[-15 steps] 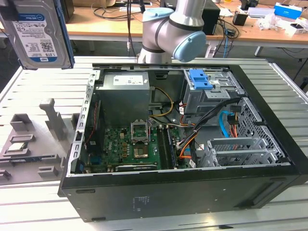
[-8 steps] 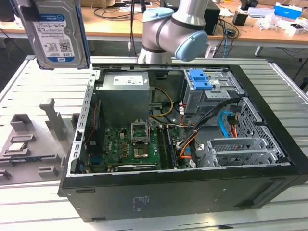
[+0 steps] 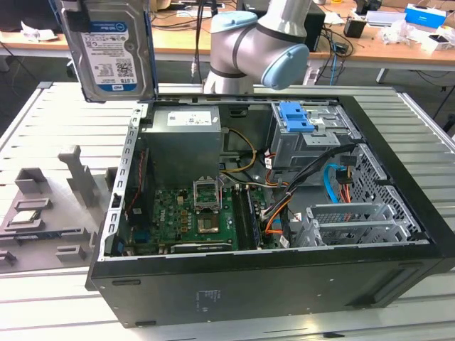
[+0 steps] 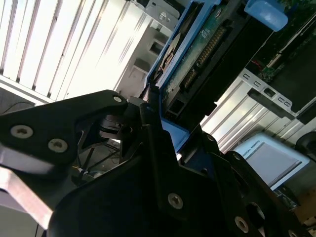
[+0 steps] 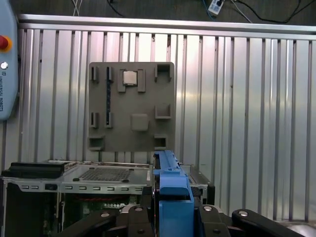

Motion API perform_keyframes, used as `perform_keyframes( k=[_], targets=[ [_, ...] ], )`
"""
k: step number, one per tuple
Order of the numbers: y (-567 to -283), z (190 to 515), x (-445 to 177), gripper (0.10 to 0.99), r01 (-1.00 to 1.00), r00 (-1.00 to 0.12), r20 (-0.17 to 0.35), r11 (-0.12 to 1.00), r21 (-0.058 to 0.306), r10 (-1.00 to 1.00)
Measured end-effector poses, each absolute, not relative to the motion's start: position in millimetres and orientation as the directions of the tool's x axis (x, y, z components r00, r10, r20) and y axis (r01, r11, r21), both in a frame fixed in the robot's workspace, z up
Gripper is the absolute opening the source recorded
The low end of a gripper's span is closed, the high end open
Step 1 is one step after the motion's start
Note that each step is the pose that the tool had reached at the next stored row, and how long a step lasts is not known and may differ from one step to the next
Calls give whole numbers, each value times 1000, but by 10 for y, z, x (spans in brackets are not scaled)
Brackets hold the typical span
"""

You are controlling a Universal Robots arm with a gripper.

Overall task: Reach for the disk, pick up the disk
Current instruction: 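Pick up the disk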

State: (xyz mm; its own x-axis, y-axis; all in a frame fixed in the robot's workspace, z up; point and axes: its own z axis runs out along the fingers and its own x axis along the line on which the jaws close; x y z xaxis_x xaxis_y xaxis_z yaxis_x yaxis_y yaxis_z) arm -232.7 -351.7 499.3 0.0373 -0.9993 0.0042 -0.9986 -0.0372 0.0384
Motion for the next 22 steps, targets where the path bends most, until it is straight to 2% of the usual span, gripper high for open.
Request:
perform_keyframes(
  k=[22],
  targets=[
    [-3488,4993,-1303,369,-999,37,4,-37,38,-999]
  ],
)
